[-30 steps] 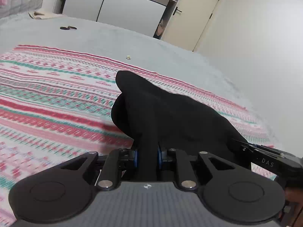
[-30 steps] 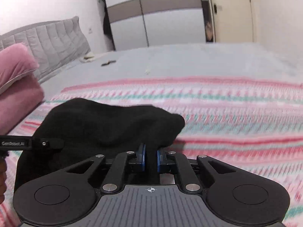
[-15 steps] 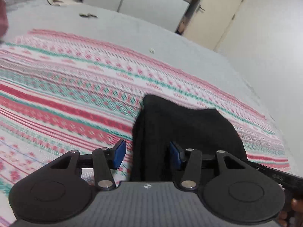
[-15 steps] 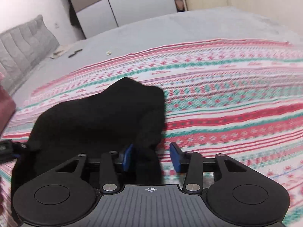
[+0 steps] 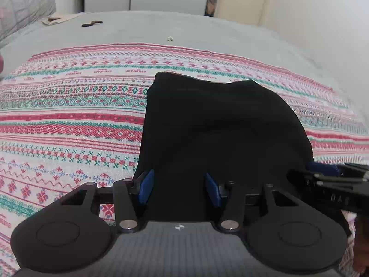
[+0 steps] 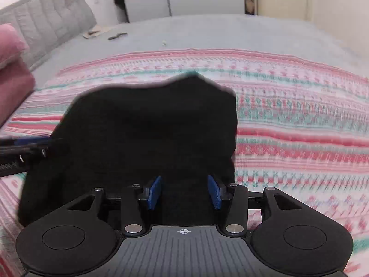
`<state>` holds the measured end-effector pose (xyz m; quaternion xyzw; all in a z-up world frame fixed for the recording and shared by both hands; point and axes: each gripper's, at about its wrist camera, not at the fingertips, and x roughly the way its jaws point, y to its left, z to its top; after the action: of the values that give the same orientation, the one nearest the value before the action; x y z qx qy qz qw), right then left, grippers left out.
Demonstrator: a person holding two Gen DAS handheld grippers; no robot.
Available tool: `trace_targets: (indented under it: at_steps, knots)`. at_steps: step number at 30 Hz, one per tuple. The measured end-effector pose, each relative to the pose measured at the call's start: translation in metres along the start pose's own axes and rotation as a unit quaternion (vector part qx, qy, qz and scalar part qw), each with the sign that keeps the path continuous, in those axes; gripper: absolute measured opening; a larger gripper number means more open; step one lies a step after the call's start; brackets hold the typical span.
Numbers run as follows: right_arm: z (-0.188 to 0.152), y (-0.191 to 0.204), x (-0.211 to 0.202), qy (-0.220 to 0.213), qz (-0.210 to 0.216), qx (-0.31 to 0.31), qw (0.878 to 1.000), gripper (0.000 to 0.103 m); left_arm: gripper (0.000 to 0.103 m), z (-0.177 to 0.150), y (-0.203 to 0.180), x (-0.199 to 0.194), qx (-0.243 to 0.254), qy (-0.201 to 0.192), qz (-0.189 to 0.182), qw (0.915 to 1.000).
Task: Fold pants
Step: 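Open both tools and pull them back from the folded trousers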
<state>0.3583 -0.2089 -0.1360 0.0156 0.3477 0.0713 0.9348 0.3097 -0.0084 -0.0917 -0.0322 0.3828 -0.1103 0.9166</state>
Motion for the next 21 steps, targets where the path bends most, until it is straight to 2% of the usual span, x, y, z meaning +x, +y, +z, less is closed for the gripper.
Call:
trace_targets:
  at_steps: [3, 7, 9, 11, 14, 15, 17, 21]
  knots:
    - [0.004, 0.011, 0.002, 0.010, -0.021, -0.012, 1.000, 0.047, 0.080, 0.002, -0.004, -0.001, 0.027, -0.005, 0.014, 0.9995]
    - [0.000, 0.003, -0.003, 0.004, -0.008, -0.003, 1.000, 0.052, 0.081, 0.000, -0.007, -0.008, 0.031, -0.007, 0.020, 0.9993]
    - [0.002, 0.005, -0.005, 0.007, -0.017, -0.003, 1.000, 0.056, 0.085, 0.000, -0.011, -0.014, 0.039, -0.014, 0.030, 0.9987]
    - [0.003, 0.014, -0.011, 0.012, -0.021, -0.008, 1.000, 0.062, 0.095, -0.001, -0.012, -0.021, 0.040, -0.020, 0.044, 0.9980]
    - [0.001, 0.024, -0.019, 0.014, -0.001, -0.001, 1.000, 0.065, 0.095, -0.006, -0.008, -0.026, 0.037, -0.024, 0.050, 0.9978]
    - [-0.001, 0.027, -0.020, 0.015, 0.002, -0.002, 1.000, 0.071, 0.095, -0.007, -0.006, -0.026, 0.035, -0.021, 0.050, 0.9979]
    - [-0.009, 0.034, -0.019, 0.019, -0.005, -0.006, 1.000, 0.076, 0.095, -0.011, -0.004, -0.024, 0.030, -0.017, 0.050, 0.9982]
    - [-0.022, 0.049, -0.021, 0.017, -0.031, -0.018, 0.999, 0.076, 0.095, -0.016, -0.004, -0.032, 0.035, -0.019, 0.051, 0.9979]
